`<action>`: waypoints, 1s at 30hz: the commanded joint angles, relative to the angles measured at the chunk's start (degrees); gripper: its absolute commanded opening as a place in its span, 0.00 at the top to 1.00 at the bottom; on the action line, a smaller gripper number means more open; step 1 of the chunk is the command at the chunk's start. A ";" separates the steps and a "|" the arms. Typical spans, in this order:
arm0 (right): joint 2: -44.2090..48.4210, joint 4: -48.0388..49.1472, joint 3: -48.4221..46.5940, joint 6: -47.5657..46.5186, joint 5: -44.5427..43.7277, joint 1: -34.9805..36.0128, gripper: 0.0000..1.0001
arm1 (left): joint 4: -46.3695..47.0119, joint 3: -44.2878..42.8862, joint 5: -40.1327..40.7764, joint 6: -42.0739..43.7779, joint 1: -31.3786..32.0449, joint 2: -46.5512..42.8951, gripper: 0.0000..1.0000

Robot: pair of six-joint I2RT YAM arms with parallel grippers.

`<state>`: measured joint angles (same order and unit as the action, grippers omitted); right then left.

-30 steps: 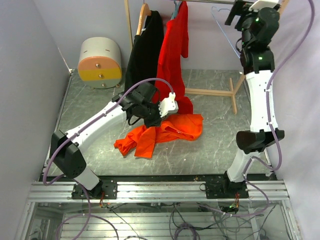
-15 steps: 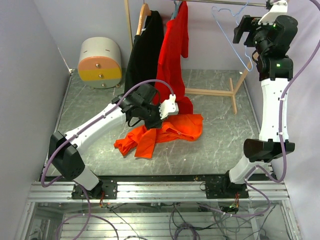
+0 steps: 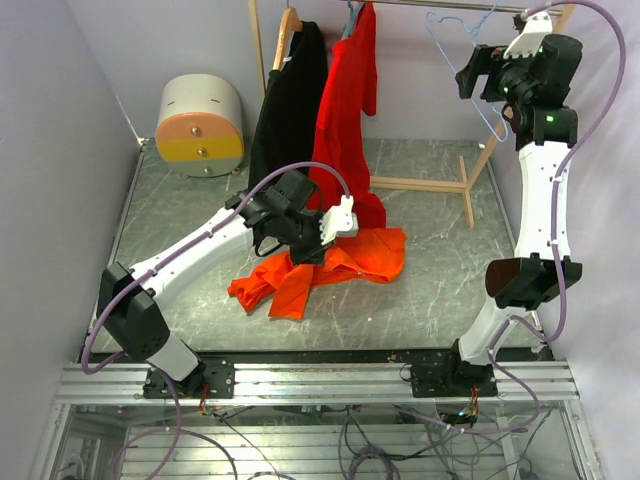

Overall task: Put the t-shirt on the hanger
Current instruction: Pick up the hanger from the clothesline.

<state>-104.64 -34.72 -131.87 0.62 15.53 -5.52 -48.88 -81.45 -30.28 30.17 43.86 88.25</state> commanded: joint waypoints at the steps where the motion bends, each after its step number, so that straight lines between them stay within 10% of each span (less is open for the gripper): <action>1: 0.69 3.14 3.60 -0.27 5.47 -0.46 0.14 | -1.35 0.42 -1.93 1.44 0.36 -0.46 0.93; 13: 2.48 6.56 6.74 -0.65 7.18 -0.46 0.90 | -3.17 -0.79 -3.94 2.26 0.47 1.52 0.93; 19: 4.24 8.03 7.93 -0.40 8.24 -0.50 0.70 | -3.75 -1.45 -4.73 2.38 0.84 2.44 0.93; 23: 4.02 7.13 7.04 -0.73 8.16 -0.48 0.98 | -4.12 -1.69 -4.61 2.68 1.19 2.88 0.93; 30: 4.88 8.03 7.32 -0.47 7.86 -0.46 1.00 | -4.27 -1.76 -4.78 2.60 1.41 3.16 0.93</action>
<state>-101.93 -28.49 -124.05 0.08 23.18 -5.56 -52.45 -81.28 -33.08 32.14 44.80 90.87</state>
